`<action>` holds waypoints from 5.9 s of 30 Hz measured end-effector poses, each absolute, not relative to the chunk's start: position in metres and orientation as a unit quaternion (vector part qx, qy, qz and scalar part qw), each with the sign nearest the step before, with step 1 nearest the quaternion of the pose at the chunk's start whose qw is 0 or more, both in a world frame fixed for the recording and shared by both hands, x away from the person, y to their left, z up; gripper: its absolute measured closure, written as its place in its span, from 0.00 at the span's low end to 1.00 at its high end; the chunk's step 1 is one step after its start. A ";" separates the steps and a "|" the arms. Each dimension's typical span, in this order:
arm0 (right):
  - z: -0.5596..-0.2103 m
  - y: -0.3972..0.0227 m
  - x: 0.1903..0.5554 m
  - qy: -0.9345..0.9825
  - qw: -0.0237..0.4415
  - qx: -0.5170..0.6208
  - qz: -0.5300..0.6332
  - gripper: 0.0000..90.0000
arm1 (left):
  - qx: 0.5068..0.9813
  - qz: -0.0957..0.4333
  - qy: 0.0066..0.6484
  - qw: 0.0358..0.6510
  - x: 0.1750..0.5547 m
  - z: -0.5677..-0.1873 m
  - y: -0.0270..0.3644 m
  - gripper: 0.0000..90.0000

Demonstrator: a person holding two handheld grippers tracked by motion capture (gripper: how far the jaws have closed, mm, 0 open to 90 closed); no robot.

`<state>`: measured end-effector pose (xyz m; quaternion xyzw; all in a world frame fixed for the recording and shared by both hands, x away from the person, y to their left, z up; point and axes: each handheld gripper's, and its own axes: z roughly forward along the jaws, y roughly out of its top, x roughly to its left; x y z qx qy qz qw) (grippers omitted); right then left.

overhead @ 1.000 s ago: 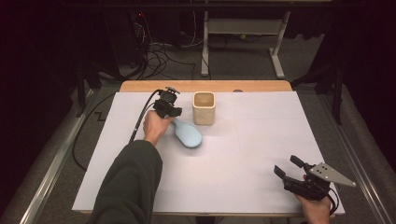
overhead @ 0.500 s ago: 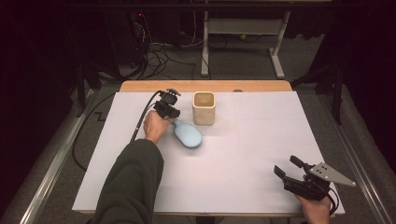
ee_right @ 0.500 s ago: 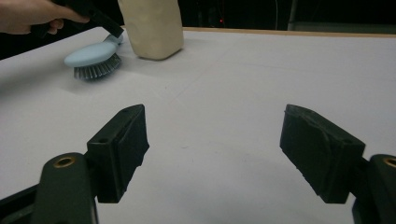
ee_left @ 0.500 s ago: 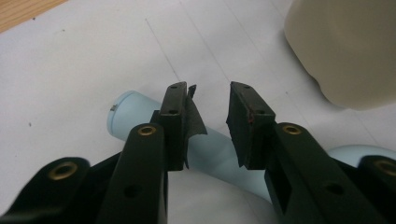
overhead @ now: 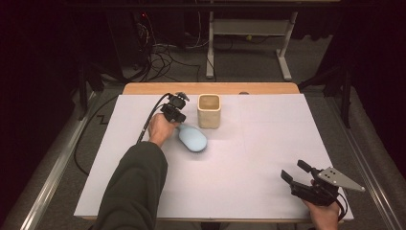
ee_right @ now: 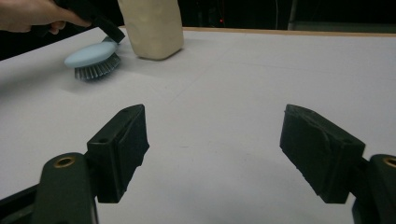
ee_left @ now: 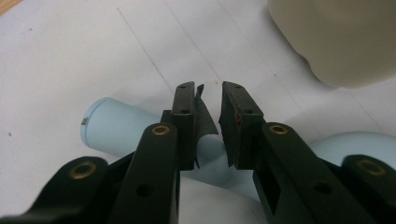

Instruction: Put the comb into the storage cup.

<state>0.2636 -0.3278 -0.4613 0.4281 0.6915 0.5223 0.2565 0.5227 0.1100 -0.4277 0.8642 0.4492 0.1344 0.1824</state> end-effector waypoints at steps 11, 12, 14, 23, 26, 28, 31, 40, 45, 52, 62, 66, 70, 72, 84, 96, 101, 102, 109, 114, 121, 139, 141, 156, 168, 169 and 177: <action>-0.461 -0.328 0.263 0.692 0.258 0.429 0.521 0.27 | 0.875 0.124 0.441 0.157 0.519 -0.428 0.114 0.87; -0.461 -0.328 0.263 0.691 0.258 0.430 0.520 0.27 | 0.877 0.122 0.438 0.156 0.518 -0.428 0.114 0.87; -0.461 -0.328 0.263 0.690 0.259 0.430 0.521 0.27 | 0.880 0.118 0.435 0.151 0.516 -0.427 0.116 0.87; -0.461 -0.328 0.263 0.690 0.260 0.430 0.520 0.27 | 0.884 0.102 0.428 0.157 0.504 -0.425 0.122 0.90; -0.461 -0.328 0.263 0.690 0.260 0.431 0.520 0.27 | 0.887 0.098 0.423 0.157 0.501 -0.424 0.123 0.90; -0.461 -0.328 0.263 0.689 0.261 0.430 0.521 0.27 | 0.888 0.095 0.420 0.160 0.498 -0.423 0.125 0.91; -0.461 -0.329 0.263 0.690 0.260 0.431 0.520 0.27 | 0.888 0.090 0.421 0.161 0.494 -0.423 0.129 0.91; -0.461 -0.328 0.263 0.689 0.261 0.431 0.520 0.27 | 0.890 0.074 0.419 0.165 0.485 -0.423 0.137 0.92; -0.461 -0.328 0.262 0.689 0.263 0.431 0.521 0.28 | 0.888 0.061 0.425 0.165 0.483 -0.427 0.143 0.92; -0.461 -0.328 0.262 0.689 0.264 0.430 0.521 0.28 | 0.885 0.051 0.430 0.171 0.476 -0.428 0.147 0.92; -0.460 -0.328 0.262 0.689 0.265 0.429 0.521 0.28 | 0.881 0.034 0.435 0.182 0.457 -0.430 0.159 0.92; -0.460 -0.328 0.261 0.688 0.265 0.430 0.522 0.28 | 0.880 0.032 0.436 0.184 0.450 -0.431 0.161 0.92; -0.460 -0.328 0.262 0.687 0.267 0.429 0.522 0.28 | 0.878 0.032 0.439 0.189 0.444 -0.431 0.162 0.92; -0.460 -0.328 0.261 0.687 0.266 0.429 0.522 0.28 | 0.877 0.031 0.440 0.193 0.440 -0.432 0.163 0.92; -0.460 -0.327 0.262 0.688 0.268 0.427 0.521 0.28 | 0.873 0.047 0.438 0.209 0.417 -0.434 0.163 0.92; -0.460 -0.326 0.262 0.689 0.268 0.427 0.521 0.28 | 0.870 0.059 0.439 0.217 0.405 -0.435 0.165 0.85; -0.460 -0.326 0.262 0.689 0.268 0.427 0.521 0.28 | 0.865 0.070 0.445 0.222 0.402 -0.429 0.167 0.74; -0.460 -0.326 0.262 0.689 0.268 0.427 0.521 0.28 | 0.863 0.070 0.447 0.226 0.401 -0.428 0.168 0.72; -0.460 -0.327 0.262 0.688 0.269 0.426 0.523 0.28 | 0.856 0.073 0.451 0.242 0.392 -0.418 0.166 0.59; -0.460 -0.326 0.262 0.689 0.269 0.426 0.522 0.28 | 0.856 0.064 0.451 0.243 0.387 -0.418 0.162 0.55; -0.460 -0.327 0.261 0.689 0.269 0.426 0.521 0.28 | 0.857 0.054 0.453 0.239 0.386 -0.424 0.152 0.55; -0.460 -0.326 0.261 0.690 0.269 0.425 0.520 0.28 | 0.864 0.048 0.453 0.215 0.390 -0.442 0.133 0.51; -0.460 -0.326 0.261 0.691 0.269 0.424 0.520 0.28 | 0.863 0.049 0.454 0.215 0.391 -0.443 0.133 0.52; -0.460 -0.326 0.261 0.692 0.270 0.423 0.520 0.28 | 0.866 0.066 0.453 0.203 0.393 -0.446 0.129 0.60; -0.460 -0.326 0.262 0.693 0.269 0.421 0.519 0.28 | 0.867 0.071 0.453 0.194 0.396 -0.445 0.129 0.69; -0.460 -0.326 0.262 0.693 0.269 0.422 0.519 0.28 | 0.868 0.071 0.453 0.193 0.396 -0.445 0.129 0.69; -0.460 -0.326 0.262 0.692 0.267 0.424 0.520 0.29 | 0.871 0.074 0.450 0.180 0.398 -0.444 0.127 0.73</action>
